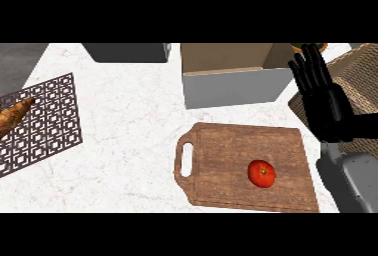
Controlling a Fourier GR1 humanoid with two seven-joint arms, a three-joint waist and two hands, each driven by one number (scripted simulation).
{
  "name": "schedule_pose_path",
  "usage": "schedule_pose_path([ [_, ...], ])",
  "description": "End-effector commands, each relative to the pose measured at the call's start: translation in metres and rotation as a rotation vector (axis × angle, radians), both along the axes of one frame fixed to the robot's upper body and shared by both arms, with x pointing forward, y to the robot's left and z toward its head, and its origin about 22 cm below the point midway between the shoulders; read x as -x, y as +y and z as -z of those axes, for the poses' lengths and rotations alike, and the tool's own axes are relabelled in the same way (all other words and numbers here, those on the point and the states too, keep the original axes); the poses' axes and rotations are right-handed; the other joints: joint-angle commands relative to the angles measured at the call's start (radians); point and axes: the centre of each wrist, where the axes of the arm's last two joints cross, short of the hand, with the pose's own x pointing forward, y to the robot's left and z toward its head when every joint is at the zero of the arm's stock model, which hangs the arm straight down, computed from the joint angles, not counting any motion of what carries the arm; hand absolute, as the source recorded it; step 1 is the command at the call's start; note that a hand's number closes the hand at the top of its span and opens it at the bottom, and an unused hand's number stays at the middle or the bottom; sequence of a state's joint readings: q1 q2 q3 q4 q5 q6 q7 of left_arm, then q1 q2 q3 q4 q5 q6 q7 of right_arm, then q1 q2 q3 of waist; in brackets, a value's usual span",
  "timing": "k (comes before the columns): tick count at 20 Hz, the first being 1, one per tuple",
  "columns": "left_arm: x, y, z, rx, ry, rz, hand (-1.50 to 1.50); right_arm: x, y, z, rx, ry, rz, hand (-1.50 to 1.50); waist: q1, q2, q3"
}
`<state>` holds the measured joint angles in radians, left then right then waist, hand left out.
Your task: Pick the tomato from the cutting board and place it in the basket
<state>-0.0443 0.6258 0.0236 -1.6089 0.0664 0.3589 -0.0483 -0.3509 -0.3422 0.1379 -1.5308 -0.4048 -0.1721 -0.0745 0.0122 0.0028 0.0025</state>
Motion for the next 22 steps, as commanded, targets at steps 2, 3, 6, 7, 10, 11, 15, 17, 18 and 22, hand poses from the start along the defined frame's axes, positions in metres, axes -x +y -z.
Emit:
schedule_pose_path([
  [2,-0.004,-0.005,0.013,0.082,0.138,0.040,0.00,0.016,-0.028,0.042,-0.116,-0.038,-0.043,1.50,-0.019,0.001,-0.001],
  [3,-0.003,-0.025,0.026,0.108,0.191,0.065,0.00,0.026,-0.032,0.064,-0.184,-0.047,-0.070,1.50,-0.032,0.006,0.002],
  [6,-0.009,-0.036,0.048,0.223,0.354,0.122,0.00,0.038,-0.054,0.081,-0.306,-0.096,-0.146,1.50,-0.069,0.019,0.005],
  [7,-0.001,-0.040,0.054,0.244,0.380,0.116,0.00,0.023,-0.026,0.023,-0.120,-0.466,-0.249,1.50,-0.085,-0.003,0.006],
  [10,-0.012,-0.052,0.056,0.279,0.441,0.153,0.00,0.054,0.011,0.068,-0.264,-0.541,-0.245,-1.50,-0.069,-0.001,0.001],
  [11,-0.016,-0.062,0.064,0.278,0.432,0.153,0.00,0.064,0.028,0.077,-0.198,-0.556,-0.192,-1.50,-0.069,-0.001,-0.002],
  [15,-0.016,-0.073,0.063,0.282,0.460,0.161,0.00,0.106,0.017,0.093,-0.018,-0.480,0.102,-1.50,-0.064,-0.010,-0.004],
  [17,-0.019,-0.071,0.063,0.286,0.465,0.159,0.00,0.103,-0.006,0.089,0.185,-0.365,0.164,-1.50,-0.060,-0.008,-0.007],
  [18,-0.022,-0.063,0.059,0.276,0.442,0.145,0.00,0.107,-0.036,0.086,0.317,-0.344,0.204,-1.50,-0.076,-0.008,-0.009],
  [22,-0.022,-0.066,0.063,0.277,0.451,0.141,0.00,0.120,-0.086,0.052,0.674,-0.240,0.201,-1.50,-0.079,-0.009,-0.012],
])
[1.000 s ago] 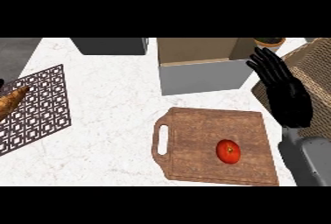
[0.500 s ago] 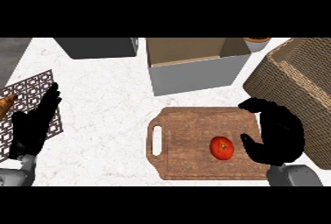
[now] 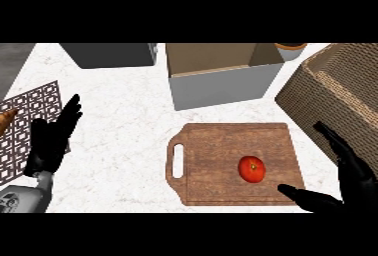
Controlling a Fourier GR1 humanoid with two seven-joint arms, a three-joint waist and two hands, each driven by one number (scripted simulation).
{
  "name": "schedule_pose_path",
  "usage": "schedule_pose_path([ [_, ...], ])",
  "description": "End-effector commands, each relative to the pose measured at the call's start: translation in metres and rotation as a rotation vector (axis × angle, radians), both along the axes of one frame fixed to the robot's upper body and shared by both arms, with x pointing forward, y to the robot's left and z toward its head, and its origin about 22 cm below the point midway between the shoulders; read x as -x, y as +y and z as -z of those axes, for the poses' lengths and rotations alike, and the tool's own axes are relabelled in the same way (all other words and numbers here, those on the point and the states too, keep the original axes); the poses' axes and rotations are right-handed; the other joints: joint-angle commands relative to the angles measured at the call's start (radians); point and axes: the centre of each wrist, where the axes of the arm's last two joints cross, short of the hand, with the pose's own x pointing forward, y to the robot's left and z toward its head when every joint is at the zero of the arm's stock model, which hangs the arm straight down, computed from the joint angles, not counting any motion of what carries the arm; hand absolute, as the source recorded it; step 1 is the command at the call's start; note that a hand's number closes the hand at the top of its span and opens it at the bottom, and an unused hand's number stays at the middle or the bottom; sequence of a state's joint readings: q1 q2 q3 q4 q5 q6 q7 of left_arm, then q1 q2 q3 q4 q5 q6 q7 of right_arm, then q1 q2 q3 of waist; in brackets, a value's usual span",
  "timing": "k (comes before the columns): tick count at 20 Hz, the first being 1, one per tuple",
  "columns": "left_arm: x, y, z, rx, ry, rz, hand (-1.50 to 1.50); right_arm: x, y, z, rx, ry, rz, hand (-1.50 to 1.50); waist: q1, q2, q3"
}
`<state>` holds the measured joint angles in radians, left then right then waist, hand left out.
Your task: Pick the tomato from the cutting board and place it in the basket
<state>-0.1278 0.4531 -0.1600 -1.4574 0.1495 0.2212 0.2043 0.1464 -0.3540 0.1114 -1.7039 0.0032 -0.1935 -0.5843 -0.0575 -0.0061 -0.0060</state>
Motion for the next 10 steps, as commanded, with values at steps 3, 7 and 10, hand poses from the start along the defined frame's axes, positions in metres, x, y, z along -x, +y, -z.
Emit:
schedule_pose_path([
  [3,-0.004,-0.008,0.004,0.000,0.024,-0.004,0.00,0.030,-0.060,-0.040,0.485,0.249,0.024,-1.50,0.003,0.001,-0.002],
  [7,-0.007,0.001,0.003,0.004,0.024,0.009,0.00,0.052,-0.052,-0.065,0.599,0.438,-0.137,-1.50,0.017,0.002,0.000],
  [10,-0.008,0.002,0.004,0.007,0.019,0.022,0.00,0.059,-0.039,-0.102,0.619,0.485,-0.200,-1.50,0.028,0.003,0.002],
])
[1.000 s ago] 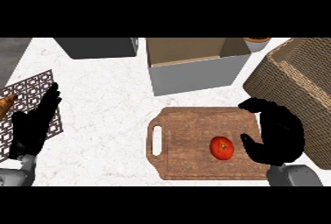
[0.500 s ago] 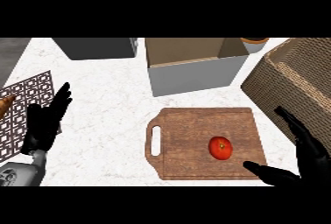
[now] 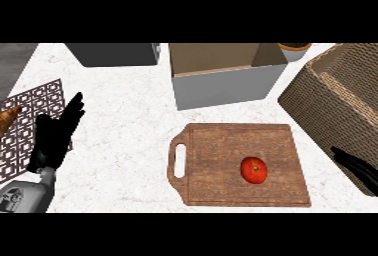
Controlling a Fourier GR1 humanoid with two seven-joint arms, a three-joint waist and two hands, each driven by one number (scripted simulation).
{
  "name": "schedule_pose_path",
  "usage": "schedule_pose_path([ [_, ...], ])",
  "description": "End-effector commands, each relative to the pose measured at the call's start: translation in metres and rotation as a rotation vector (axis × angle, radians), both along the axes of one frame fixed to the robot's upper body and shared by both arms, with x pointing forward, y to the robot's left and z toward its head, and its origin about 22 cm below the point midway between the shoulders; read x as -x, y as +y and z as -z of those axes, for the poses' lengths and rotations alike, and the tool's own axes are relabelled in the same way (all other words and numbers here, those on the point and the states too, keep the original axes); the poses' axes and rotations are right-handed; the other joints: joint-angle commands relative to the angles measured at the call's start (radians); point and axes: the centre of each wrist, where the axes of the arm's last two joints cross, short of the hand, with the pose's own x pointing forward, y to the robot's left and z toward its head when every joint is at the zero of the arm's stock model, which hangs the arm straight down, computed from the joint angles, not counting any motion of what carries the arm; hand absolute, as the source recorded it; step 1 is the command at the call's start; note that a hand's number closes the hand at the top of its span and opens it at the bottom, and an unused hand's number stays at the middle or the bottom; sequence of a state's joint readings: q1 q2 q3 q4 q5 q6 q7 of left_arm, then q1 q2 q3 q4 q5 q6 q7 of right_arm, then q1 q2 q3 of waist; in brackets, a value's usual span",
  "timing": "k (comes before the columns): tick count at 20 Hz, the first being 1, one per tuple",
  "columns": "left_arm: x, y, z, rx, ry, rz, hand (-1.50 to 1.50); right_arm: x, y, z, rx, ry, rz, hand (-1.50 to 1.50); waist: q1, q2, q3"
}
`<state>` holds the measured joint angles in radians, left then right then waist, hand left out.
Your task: Pick the tomato from the cutting board and place it in the basket
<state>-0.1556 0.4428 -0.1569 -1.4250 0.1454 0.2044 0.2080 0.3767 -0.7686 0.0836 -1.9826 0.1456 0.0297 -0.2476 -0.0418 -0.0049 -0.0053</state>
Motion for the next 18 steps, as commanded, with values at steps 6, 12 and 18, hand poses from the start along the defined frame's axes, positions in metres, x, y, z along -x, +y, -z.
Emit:
schedule_pose_path([
  [6,-0.012,0.005,0.001,0.013,0.002,0.041,0.00,0.027,0.014,-0.056,0.037,0.149,-0.023,-1.50,0.029,0.004,0.005],
  [12,-0.020,0.001,-0.003,0.007,-0.004,0.045,0.00,0.026,0.025,-0.038,-0.002,0.109,0.047,-1.50,0.035,0.004,0.005],
  [18,-0.019,-0.006,0.005,0.008,0.002,0.035,0.00,0.018,0.018,-0.012,0.029,0.076,0.115,-1.50,0.037,0.005,0.005],
])
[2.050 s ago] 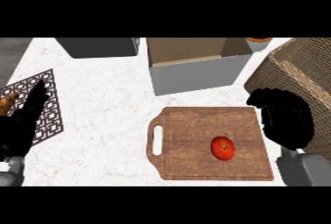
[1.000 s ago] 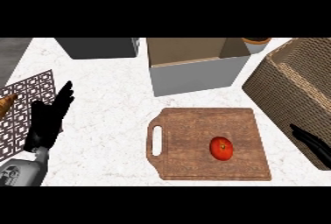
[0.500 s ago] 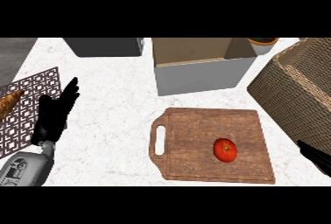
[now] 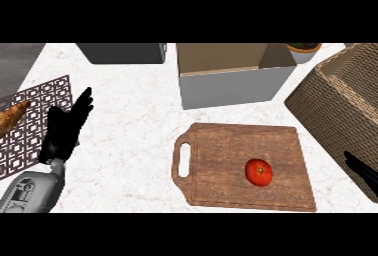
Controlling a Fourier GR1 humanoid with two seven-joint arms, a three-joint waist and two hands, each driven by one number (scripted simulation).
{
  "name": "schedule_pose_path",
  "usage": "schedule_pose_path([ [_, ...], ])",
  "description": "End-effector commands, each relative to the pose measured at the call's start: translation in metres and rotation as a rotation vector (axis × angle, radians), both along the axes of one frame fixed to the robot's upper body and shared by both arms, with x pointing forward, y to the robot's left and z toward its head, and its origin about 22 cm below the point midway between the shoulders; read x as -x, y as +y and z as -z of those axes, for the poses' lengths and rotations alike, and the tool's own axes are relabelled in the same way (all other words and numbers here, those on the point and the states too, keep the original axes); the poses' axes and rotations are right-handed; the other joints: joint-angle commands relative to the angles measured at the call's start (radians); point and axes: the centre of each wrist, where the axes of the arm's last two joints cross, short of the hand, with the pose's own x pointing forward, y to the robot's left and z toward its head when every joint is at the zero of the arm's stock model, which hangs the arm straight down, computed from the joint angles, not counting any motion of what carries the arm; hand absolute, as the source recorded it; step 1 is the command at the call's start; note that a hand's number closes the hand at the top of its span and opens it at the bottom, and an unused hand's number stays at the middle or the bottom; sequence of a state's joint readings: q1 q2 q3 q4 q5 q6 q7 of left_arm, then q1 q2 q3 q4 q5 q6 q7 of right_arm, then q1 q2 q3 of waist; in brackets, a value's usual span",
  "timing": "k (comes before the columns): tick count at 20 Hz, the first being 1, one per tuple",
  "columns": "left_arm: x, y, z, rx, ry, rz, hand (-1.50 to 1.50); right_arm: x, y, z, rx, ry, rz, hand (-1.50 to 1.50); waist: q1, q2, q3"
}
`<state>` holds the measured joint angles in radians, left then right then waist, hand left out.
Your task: Pick the tomato from the cutting board and place it in the basket
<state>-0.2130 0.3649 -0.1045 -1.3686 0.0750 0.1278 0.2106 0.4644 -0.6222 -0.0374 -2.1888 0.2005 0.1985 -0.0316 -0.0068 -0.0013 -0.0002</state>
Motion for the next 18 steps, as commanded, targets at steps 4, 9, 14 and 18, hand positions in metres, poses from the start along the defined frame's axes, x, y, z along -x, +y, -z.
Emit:
schedule_pose_path([
  [4,-0.013,-0.003,0.004,0.000,-0.008,-0.008,0.00,-0.017,0.007,0.036,-0.010,-0.016,0.019,-1.50,0.002,0.002,0.000],
  [9,0.006,-0.009,-0.006,0.000,-0.015,-0.010,0.00,-0.029,0.023,0.060,-0.026,0.025,0.007,-1.50,0.007,0.000,0.000],
  [14,-0.010,0.008,-0.003,-0.011,-0.008,-0.006,0.00,-0.048,0.046,0.069,0.000,0.030,0.016,-1.50,0.004,0.002,0.000],
  [18,0.008,-0.005,0.000,0.003,0.008,0.004,0.00,-0.052,0.055,0.097,-0.015,0.013,0.001,-1.50,0.008,0.001,0.000],
])
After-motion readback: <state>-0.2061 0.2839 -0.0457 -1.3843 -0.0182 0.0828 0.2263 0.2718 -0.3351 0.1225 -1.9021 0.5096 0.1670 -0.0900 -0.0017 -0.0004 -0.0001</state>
